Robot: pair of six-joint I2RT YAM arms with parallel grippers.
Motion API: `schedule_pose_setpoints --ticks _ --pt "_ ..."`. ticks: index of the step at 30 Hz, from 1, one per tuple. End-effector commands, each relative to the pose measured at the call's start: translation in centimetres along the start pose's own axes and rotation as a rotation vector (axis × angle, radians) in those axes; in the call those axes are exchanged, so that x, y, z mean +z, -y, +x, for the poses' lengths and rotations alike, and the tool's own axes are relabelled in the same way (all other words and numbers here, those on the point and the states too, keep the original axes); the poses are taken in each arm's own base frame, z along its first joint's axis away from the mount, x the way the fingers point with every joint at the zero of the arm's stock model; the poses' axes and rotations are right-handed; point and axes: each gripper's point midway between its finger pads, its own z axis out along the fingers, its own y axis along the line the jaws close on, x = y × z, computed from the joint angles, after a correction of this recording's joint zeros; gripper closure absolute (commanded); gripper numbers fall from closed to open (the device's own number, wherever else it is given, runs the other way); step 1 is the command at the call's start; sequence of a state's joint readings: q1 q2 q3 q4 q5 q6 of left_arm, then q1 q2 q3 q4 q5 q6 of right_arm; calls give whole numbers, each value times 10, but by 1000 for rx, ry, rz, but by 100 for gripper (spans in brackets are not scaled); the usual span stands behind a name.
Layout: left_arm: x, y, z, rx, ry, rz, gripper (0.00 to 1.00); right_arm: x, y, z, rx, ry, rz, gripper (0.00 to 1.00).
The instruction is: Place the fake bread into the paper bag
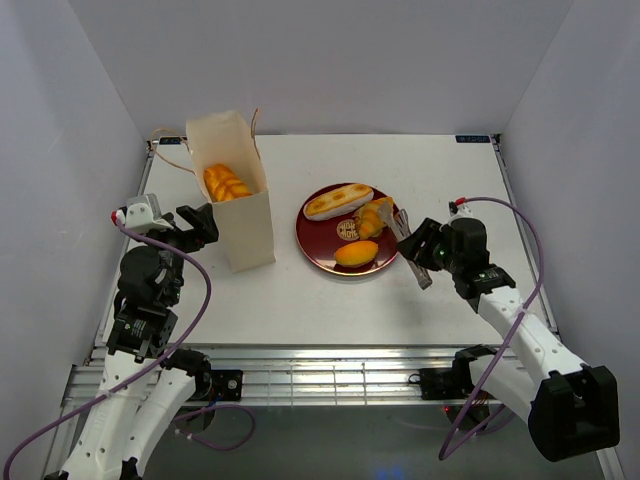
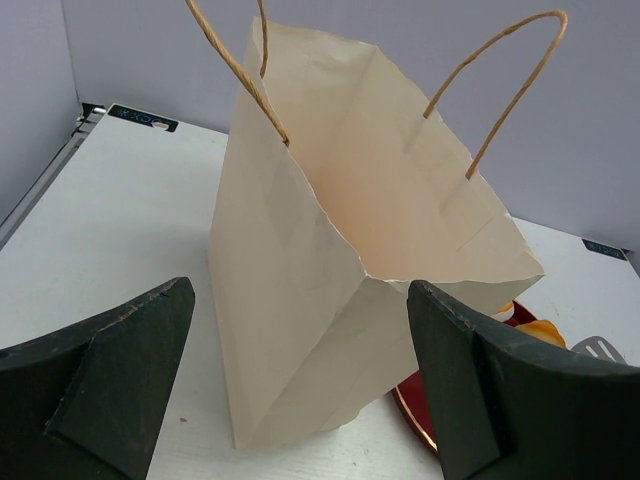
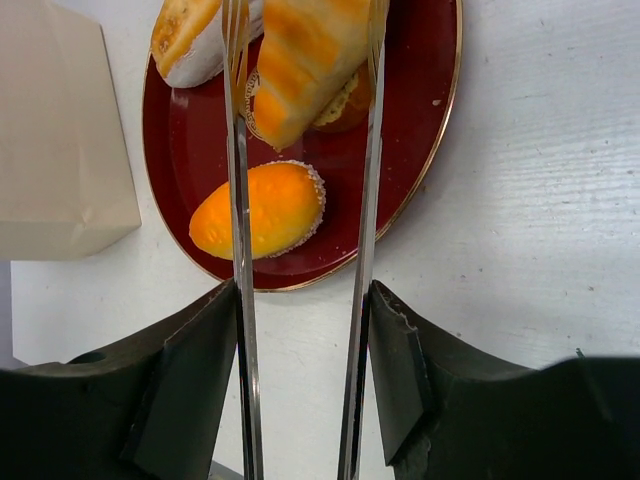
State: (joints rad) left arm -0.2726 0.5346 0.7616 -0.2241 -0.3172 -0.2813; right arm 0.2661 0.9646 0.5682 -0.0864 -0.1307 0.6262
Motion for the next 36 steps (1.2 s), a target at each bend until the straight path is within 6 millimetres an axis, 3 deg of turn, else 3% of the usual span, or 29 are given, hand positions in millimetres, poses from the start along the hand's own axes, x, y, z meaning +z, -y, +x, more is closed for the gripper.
schedule_pose_setpoints --ticks 1,9,18,25,36 --pt "-2 4 -2 -4 8 22 2 -3 -5 -12 21 60 -29 42" --pt "-2 5 -2 -3 5 24 2 1 1 1 47 23 -36 42" --pt "0 6 0 -2 -1 29 2 9 -11 -6 49 60 -119 38" --pt "0 5 1 2 -3 26 2 17 -7 -3 73 24 -101 38" --pt "1 7 2 1 -8 33 2 13 -6 -10 70 41 -74 37"
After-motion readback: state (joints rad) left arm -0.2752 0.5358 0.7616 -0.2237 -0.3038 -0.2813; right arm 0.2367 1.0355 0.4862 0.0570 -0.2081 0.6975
